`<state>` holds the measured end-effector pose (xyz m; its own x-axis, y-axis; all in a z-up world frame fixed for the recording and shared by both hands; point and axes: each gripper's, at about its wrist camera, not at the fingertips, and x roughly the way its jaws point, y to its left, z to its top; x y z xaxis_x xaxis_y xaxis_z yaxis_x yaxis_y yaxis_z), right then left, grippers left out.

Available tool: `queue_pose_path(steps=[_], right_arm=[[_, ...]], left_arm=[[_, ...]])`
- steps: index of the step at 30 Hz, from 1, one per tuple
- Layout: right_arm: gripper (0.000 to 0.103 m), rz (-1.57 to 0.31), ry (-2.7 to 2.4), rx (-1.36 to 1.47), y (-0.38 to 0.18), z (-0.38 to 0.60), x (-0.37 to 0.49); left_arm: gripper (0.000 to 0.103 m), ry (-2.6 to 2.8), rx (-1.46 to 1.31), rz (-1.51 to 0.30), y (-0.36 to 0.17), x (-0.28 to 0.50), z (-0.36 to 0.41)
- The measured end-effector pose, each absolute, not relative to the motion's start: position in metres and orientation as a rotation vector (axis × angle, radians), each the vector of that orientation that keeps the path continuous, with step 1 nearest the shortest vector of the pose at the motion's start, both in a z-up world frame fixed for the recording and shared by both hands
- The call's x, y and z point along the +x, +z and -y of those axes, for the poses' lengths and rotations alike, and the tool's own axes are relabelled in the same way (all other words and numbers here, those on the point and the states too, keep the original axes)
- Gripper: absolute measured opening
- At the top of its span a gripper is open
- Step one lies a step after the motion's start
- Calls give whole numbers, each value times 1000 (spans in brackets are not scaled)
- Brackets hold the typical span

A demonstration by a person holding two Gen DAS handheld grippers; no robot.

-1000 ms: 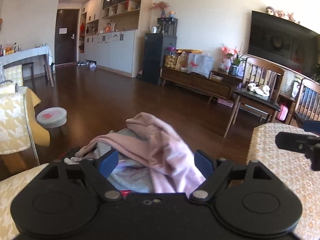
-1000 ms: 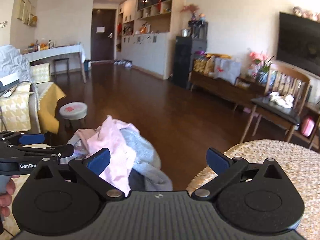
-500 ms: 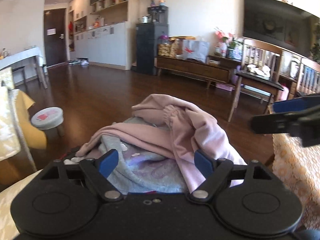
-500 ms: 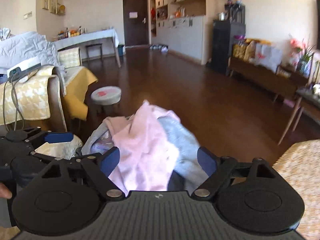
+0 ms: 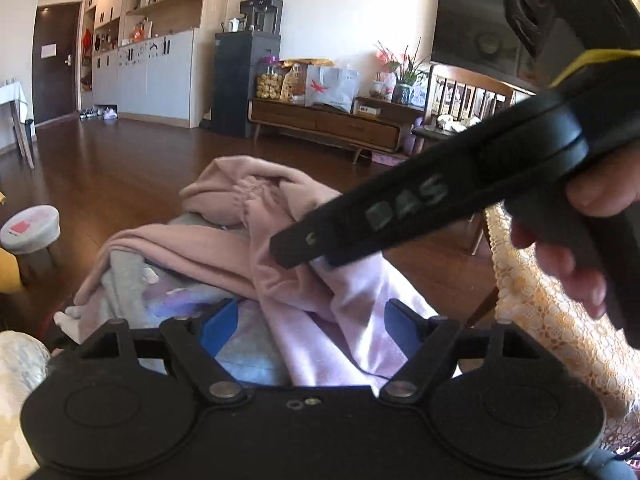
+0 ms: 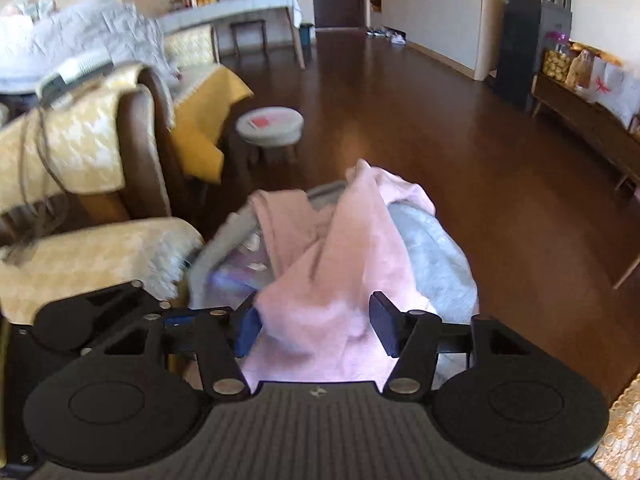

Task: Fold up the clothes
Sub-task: 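Close the left and right grippers on the pink sweatpants waistband, then lift the pink sweatpants from the pile with both grippers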

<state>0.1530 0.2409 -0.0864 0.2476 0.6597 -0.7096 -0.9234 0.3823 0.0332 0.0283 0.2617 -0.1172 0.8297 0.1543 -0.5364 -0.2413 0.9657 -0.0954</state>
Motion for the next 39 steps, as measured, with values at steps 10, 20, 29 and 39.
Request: queue_pose_path(steps=[10,20,29,39], right_arm=[[31,-709,1069,-445,-100,-240,155],[12,-674,1029,-296,-79,-217,161],[10,-605,1032,-202,-39,-201,173],[10,-619,1027,-204,-37,-193,174]], left_arm=[[103,209,-249,-597,-125,37,-267],[103,247,-275,-538,-109,29,-268],[103,174,-315,-567,-114,43,-279],[103,185,-311,-613,-123,53,-281]])
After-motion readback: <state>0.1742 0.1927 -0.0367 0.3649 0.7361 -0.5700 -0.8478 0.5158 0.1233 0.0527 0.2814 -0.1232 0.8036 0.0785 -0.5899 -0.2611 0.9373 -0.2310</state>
